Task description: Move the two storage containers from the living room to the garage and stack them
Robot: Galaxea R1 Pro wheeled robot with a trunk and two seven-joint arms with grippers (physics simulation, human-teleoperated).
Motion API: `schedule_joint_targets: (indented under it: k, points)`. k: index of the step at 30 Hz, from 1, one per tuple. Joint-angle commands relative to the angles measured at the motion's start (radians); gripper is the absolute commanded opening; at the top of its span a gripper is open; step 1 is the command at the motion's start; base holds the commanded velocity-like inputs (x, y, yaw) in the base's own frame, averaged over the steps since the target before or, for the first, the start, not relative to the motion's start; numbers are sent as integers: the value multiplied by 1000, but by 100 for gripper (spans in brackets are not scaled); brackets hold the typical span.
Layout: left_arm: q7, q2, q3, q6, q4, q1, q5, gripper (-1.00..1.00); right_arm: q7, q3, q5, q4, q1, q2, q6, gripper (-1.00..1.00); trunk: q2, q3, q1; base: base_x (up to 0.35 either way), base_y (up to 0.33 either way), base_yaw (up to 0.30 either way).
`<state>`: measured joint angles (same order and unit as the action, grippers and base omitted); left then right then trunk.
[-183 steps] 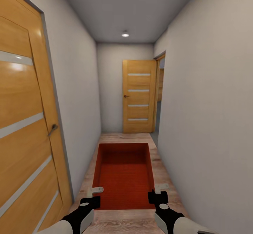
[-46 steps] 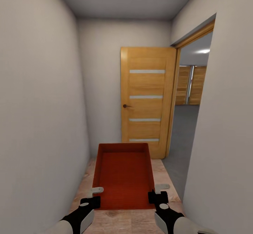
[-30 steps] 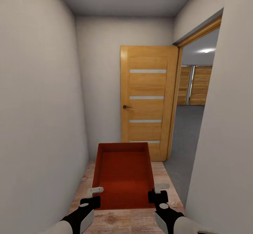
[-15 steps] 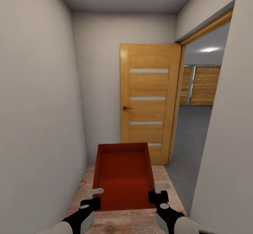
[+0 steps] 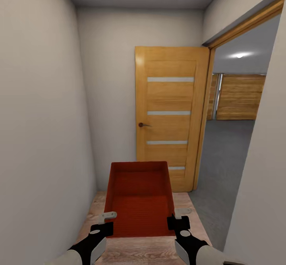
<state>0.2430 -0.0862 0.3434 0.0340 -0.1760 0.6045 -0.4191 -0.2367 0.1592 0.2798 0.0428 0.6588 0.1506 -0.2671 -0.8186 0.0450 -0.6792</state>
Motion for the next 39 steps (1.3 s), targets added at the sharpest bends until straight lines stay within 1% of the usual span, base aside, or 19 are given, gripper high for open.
schedule_joint_targets:
  k: [1,8,12,39]
  points:
    - [7,2,2,27,-5,2,0,-100,-3,30,15,-4,1,-5,0,-100,-1,2,-1,206,0,0]
    - [7,2,2,28,-5,1,0,-100,1,30,15,-4,1,-6,0,-100,-1,2,-1,51,0,-3]
    - [7,2,2,28,-5,1,0,-100,-1,31,15,-4,1,-5,0,-100,-1,2,-1,4,0,-134]
    - [7,2,2,28,-5,1,0,-100,-3,31,13,-4,1,-5,-1,-100,-1,2,-1,0,1,-277]
